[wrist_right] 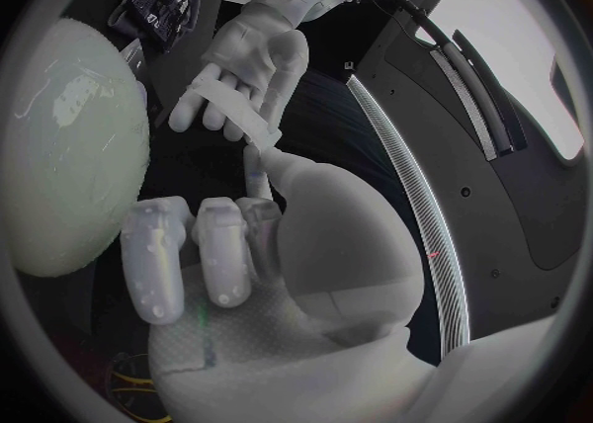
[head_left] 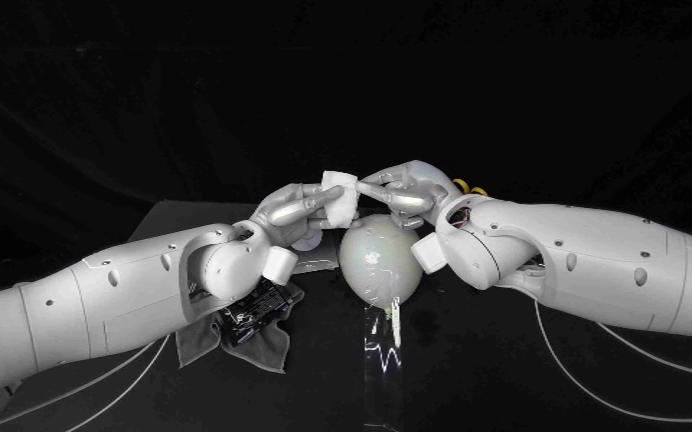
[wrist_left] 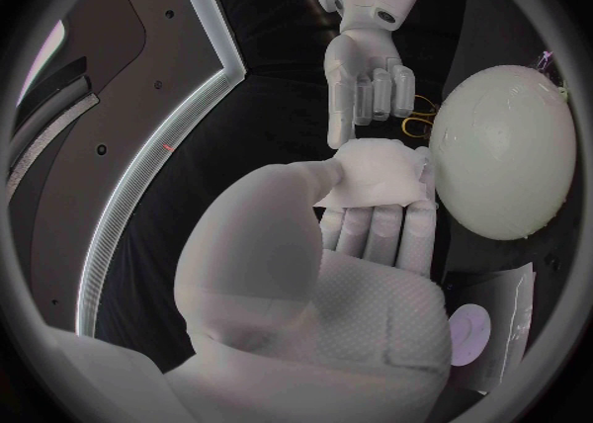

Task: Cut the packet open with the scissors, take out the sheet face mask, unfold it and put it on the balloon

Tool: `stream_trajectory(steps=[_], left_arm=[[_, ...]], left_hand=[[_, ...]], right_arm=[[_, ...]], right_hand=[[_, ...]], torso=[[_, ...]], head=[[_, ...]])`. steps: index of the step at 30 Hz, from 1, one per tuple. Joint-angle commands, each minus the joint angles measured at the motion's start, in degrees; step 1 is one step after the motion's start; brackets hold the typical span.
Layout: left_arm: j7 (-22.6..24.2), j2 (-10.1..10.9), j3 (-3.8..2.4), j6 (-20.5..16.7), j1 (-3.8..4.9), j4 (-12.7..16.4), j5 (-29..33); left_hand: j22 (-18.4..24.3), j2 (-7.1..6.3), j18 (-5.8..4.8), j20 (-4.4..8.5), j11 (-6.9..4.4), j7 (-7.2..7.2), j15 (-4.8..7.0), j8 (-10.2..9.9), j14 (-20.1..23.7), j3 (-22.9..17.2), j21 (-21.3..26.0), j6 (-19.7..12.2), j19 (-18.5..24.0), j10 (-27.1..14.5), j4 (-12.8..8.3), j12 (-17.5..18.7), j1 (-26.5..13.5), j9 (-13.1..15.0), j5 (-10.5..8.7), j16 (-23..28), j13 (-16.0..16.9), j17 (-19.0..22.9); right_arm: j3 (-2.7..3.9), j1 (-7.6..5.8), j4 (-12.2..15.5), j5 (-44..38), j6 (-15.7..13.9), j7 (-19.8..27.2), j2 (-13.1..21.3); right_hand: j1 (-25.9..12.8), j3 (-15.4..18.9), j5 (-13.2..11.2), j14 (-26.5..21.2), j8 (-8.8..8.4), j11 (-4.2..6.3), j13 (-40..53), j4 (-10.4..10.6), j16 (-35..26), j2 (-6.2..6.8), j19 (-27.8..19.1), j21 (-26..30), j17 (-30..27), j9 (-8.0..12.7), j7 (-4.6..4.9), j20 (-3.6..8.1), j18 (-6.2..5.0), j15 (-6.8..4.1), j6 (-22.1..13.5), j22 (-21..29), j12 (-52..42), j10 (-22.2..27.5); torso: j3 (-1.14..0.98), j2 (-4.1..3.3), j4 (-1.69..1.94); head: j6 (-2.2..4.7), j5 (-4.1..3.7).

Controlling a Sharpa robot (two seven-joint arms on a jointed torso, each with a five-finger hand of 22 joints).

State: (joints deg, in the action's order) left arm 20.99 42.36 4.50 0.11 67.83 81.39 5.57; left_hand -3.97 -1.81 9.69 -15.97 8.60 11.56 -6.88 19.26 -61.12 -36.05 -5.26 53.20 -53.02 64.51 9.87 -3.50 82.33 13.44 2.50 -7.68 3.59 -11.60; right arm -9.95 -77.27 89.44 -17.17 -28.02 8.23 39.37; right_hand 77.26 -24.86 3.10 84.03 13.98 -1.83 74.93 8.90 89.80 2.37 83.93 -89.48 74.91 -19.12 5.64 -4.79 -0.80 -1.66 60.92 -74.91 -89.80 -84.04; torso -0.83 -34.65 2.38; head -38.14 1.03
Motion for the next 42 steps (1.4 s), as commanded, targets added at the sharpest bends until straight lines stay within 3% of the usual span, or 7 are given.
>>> stream_trajectory(steps=[1, 8, 18, 26, 32, 36, 42], left_arm=[[0.1, -0.1, -0.09, 0.3, 0.13, 0.1, -0.2], [-0.1, -0.1, -0.08, -0.1, 0.15, 0.1, -0.2], [-0.5, -0.2, -0.08, -1.5, 0.2, 0.2, -1.9], [-0.7, -0.2, -0.08, -4.6, 0.22, 0.3, -3.2], [-0.8, -0.1, -0.08, -8.1, 0.23, 0.1, -3.6], [-0.9, -0.1, -0.07, -10.0, 0.23, 0.0, -3.8], [-1.0, -0.1, -0.07, -11.7, 0.23, -0.3, -4.1]], left_hand=[[-0.1, 0.53, 0.87, 0.1, 0.04, -0.1, 0.05, 0.3, -0.4, 0.0, -0.1, -0.1, -0.4, 0.5, -0.2, -0.3, -0.2, -0.1, 0.25, 0.1, 0.1, -0.1], [-0.1, 0.53, 0.87, 0.11, 0.03, -0.1, 0.07, 0.3, -0.4, 0.0, -0.1, 0.0, -0.4, 0.5, -0.3, -0.3, -0.2, -0.1, 0.25, 0.1, 0.1, -0.1], [-0.1, 0.22, 0.87, 0.14, 0.03, -0.05, 0.09, 0.4, -0.5, 0.0, -0.1, 0.0, -0.5, 0.6, -0.6, -0.2, -0.3, 0.0, 0.25, 0.1, 0.1, -0.2], [0.2, -4.03, 0.59, -0.26, 1.13, 1.4, -0.77, -0.7, 1.1, 2.0, 0.6, -2.4, 0.6, -1.4, -1.9, 0.1, -1.8, -0.2, 0.23, 1.0, -0.1, 0.0], [0.3, -6.04, 0.1, -0.65, 2.1, 2.37, -1.85, -2.1, 4.0, 3.3, 1.6, -4.4, 2.6, -3.9, -2.2, 0.0, -2.9, -0.8, 0.18, 2.5, -0.1, 0.4], [0.3, -7.94, -1.5, -0.73, 3.39, 3.64, -3.26, -3.9, 8.2, 5.1, 1.7, -7.0, 6.1, -7.2, -3.0, -0.2, -3.6, -1.5, 0.22, 3.6, 0.0, 0.9], [0.4, -8.55, -2.99, -0.74, 4.11, 4.27, -4.09, -4.9, 11.2, 6.6, 1.8, -8.2, 9.8, -9.4, -3.6, -0.5, -3.7, -2.0, 0.25, 3.6, 0.1, 1.1]], right_arm=[[0.03, 0.03, 0.4, 0.2, 0.6, 1.6, 0.0], [0.03, 0.04, 0.6, 0.7, 0.5, 2.0, 0.1], [0.03, 0.06, 1.5, 1.1, 0.2, 2.5, 0.3], [0.04, 0.12, 2.5, 2.5, 0.3, 2.7, 0.7], [0.05, 0.15, 3.2, 4.6, 0.4, 2.7, 1.0], [0.05, 0.16, 3.6, 6.4, 0.6, 2.5, 1.1], [0.06, 0.18, 3.8, 8.5, 0.5, 2.5, 1.2]], right_hand=[[1.4, -0.6, -0.3, 6.0, 0.66, 0.75, 15.1, -1.2, 0.2, -0.24, 5.9, -0.3, 15.1, -0.4, -0.28, 0.55, 0.74, -0.67, 0.7, -15.0, -0.2, -6.0], [2.4, -2.2, -0.3, 6.0, 1.72, 1.03, 15.1, -3.0, 0.2, -0.78, 6.1, -0.5, 15.1, -1.3, -0.51, 1.01, 0.8, -1.0, 0.8, -15.1, -0.2, -6.0], [2.0, -3.2, -0.3, 6.0, 2.85, 1.26, 15.1, -3.8, 0.2, -0.82, 6.1, -0.5, 15.1, -2.1, -0.77, 1.19, 0.8, -1.15, 1.3, -15.1, -0.2, -6.0], [1.8, -3.6, -0.3, 6.0, 3.3, 1.37, 15.1, -4.0, 0.2, -0.89, 6.1, -0.5, 15.1, -2.5, -0.88, 1.26, 0.8, -1.23, 1.3, -15.1, -0.2, -6.0], [1.6, -3.9, -0.3, 6.0, 3.57, 1.42, 15.1, -4.2, 0.2, -0.9, 6.1, -0.5, 15.1, -2.8, -0.93, 1.31, 0.8, -1.28, 1.3, -15.1, -0.2, -6.0], [1.5, -4.1, -0.3, 6.0, 3.76, 1.45, 15.1, -4.3, 0.2, -0.88, 6.1, -0.5, 15.1, -2.9, -0.96, 1.35, 0.8, -1.31, 1.3, -15.1, -0.2, -6.0], [1.2, -4.3, -0.3, 6.0, 4.0, 1.48, 15.1, -4.5, 0.2, -0.85, 6.0, -0.4, 15.1, -3.2, -0.99, 1.39, 0.78, -1.34, 1.2, -15.1, -0.2, -6.0]], torso=[[0.0, 0.01, 0.01], [0.0, 0.01, 0.03], [0.02, -0.01, 0.04], [0.0, 0.0, 0.03], [0.0, 0.0, 0.03], [0.0, 0.01, 0.03], [0.02, 0.02, 0.05]], head=[[-0.05, 0.0], [-0.14, -0.03], [-0.18, -0.04], [-0.21, 0.06], [-0.19, 0.08], [-0.16, 0.08], [-0.11, 0.05]])
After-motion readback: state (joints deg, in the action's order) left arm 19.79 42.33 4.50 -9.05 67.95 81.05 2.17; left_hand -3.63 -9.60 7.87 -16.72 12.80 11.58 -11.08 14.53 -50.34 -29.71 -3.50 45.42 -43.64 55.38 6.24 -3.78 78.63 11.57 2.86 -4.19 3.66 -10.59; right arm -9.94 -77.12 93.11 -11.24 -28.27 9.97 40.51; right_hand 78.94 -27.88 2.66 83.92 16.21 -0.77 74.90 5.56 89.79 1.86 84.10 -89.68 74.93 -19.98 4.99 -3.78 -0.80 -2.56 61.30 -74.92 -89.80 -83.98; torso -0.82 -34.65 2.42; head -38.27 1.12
